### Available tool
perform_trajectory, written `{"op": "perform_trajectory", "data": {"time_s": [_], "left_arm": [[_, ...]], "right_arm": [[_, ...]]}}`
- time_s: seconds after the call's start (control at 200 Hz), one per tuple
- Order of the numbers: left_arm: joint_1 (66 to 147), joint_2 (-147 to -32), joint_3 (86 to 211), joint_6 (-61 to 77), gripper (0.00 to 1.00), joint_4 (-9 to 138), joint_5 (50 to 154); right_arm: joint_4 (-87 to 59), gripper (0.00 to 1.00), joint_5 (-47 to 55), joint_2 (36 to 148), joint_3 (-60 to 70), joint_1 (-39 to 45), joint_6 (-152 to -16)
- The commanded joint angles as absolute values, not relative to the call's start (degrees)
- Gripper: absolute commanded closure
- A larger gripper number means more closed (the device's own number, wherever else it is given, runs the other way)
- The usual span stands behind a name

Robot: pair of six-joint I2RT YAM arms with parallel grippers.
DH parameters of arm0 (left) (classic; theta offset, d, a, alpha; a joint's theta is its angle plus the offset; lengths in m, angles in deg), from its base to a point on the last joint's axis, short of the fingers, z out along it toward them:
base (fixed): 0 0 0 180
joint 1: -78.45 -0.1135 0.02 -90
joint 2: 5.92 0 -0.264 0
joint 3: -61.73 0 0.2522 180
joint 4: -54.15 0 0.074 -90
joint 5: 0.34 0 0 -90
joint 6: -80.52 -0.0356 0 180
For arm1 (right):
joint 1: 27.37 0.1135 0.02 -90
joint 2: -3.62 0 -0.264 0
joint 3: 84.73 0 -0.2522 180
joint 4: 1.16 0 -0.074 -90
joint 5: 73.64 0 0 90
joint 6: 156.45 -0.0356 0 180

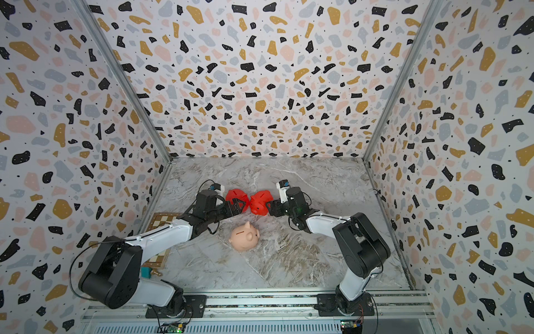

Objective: Open piggy banks
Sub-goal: Move the piggy bank to the center of the board.

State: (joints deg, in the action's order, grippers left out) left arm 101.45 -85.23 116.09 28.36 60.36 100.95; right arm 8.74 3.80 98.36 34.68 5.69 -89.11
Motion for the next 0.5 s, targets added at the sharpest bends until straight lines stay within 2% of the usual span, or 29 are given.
{"op": "perform_trajectory", "data": {"time_s": [0.0,0.04,0.215,0.35,0.496], "left_arm": [[101.6,-77.8,113.9,27.1,0.01,70.6,102.9],[101.6,-74.8,112.9,27.6,0.01,74.3,103.1],[102.2,-62.7,107.2,33.3,0.01,82.9,106.6],[102.7,-59.0,102.9,40.1,0.01,79.2,109.0],[103.7,-62.0,100.6,47.0,0.01,68.2,110.0]], "right_arm": [[3.5,0.06,5.0,92.7,37.3,7.1,-86.9],[2.5,0.00,5.4,91.2,38.4,7.5,-86.7],[-1.3,0.00,4.7,87.6,41.2,6.6,-89.6],[-1.0,0.00,-1.2,85.6,42.9,1.8,-90.5],[-0.3,0.00,-2.0,81.7,45.6,-3.2,-89.9]]}}
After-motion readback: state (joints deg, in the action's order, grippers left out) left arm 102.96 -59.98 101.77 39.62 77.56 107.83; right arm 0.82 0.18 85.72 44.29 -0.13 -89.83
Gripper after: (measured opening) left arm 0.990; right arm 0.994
